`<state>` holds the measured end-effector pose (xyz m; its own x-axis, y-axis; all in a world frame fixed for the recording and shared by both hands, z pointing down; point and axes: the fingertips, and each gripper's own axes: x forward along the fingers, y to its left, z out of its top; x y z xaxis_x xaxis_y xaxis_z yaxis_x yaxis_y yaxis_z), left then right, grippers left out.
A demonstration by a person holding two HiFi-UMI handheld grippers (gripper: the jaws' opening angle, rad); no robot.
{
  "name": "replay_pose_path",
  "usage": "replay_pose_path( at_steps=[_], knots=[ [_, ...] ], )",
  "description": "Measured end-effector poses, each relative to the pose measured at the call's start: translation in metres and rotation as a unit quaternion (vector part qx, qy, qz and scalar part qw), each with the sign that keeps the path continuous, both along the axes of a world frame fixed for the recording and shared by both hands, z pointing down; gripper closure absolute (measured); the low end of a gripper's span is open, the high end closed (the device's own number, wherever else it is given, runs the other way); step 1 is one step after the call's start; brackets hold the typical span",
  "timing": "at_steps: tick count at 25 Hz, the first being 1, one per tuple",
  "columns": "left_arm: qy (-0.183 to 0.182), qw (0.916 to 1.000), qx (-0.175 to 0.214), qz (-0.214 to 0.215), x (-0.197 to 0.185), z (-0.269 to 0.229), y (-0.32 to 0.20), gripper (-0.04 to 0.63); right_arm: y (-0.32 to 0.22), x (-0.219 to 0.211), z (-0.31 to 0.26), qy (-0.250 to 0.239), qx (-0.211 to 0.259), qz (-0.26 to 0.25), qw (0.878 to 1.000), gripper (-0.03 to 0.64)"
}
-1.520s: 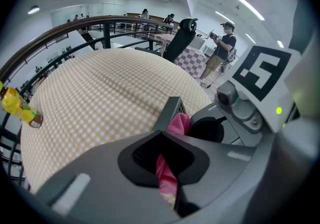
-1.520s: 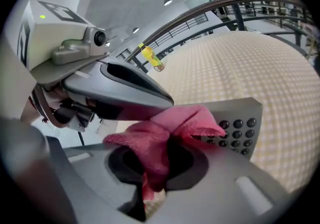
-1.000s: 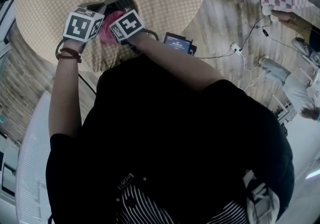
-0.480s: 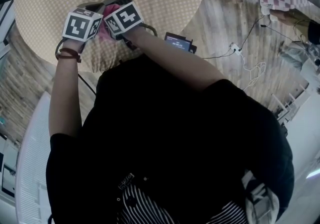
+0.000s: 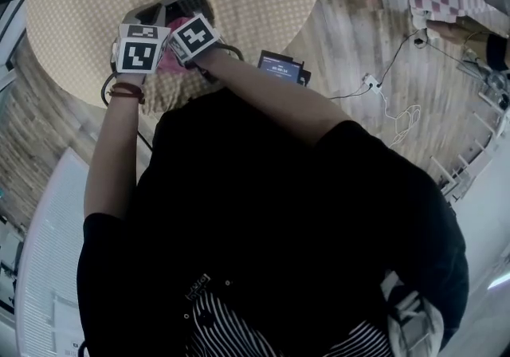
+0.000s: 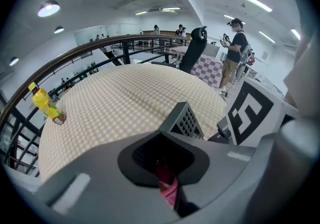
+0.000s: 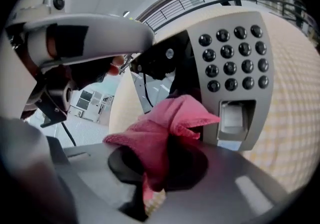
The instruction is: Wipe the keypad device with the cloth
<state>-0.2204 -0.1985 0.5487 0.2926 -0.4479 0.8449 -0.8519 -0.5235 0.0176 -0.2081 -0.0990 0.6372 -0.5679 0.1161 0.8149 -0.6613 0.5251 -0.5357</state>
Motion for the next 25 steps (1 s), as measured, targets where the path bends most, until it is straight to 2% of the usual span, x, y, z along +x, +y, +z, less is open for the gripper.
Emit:
replay_pose_path(
  at_steps=[2,5,7,9,11,13,16,19,21,22,23,25],
  knots=[
    [0.013,0.9998,0.009,-0.011,0.000,-0.001,0.004,0.590,-0.001,0.003,-0.011,-0.007,0.021,-0.011,1.000,0.554],
    [0.065,0.9958,0.038,-0.052,-0.006,-0.008,0.004,0.591,-0.005,0.008,-0.035,-0.025,0.049,-0.012,0.998,0.554],
    [0.096,0.9888,0.062,-0.097,-0.014,-0.022,0.005,0.591,-0.009,0.011,-0.059,-0.046,0.067,-0.002,0.997,0.554],
    [0.124,0.9803,0.081,-0.131,-0.014,-0.042,0.012,0.591,-0.014,0.018,-0.091,-0.062,0.110,-0.011,0.992,0.554],
    [0.155,0.9716,0.100,-0.148,-0.007,-0.066,0.022,0.591,-0.020,0.025,-0.125,-0.074,0.175,-0.039,0.981,0.555],
    [0.185,0.9631,0.117,-0.156,0.002,-0.091,0.040,0.591,-0.019,0.033,-0.159,-0.092,0.216,-0.055,0.970,0.555],
    [0.239,0.9469,0.129,-0.172,0.021,-0.125,0.073,0.591,-0.011,0.051,-0.202,-0.126,0.237,-0.055,0.962,0.555],
    [0.301,0.9216,0.131,-0.207,0.036,-0.146,0.106,0.591,0.007,0.065,-0.224,-0.152,0.239,-0.063,0.957,0.555],
    [0.323,0.9087,0.133,-0.228,0.040,-0.152,0.123,0.591,0.022,0.072,-0.226,-0.155,0.242,-0.075,0.955,0.555],
    [0.324,0.9070,0.136,-0.233,0.043,-0.155,0.130,0.591,0.028,0.075,-0.225,-0.155,0.244,-0.079,0.954,0.555],
    [0.318,0.9087,0.139,-0.232,0.047,-0.157,0.138,0.591,0.036,0.080,-0.225,-0.156,0.245,-0.080,0.954,0.555],
    [0.301,0.9162,0.144,-0.222,0.059,-0.162,0.152,0.591,0.052,0.093,-0.229,-0.157,0.245,-0.079,0.954,0.555]
  ],
)
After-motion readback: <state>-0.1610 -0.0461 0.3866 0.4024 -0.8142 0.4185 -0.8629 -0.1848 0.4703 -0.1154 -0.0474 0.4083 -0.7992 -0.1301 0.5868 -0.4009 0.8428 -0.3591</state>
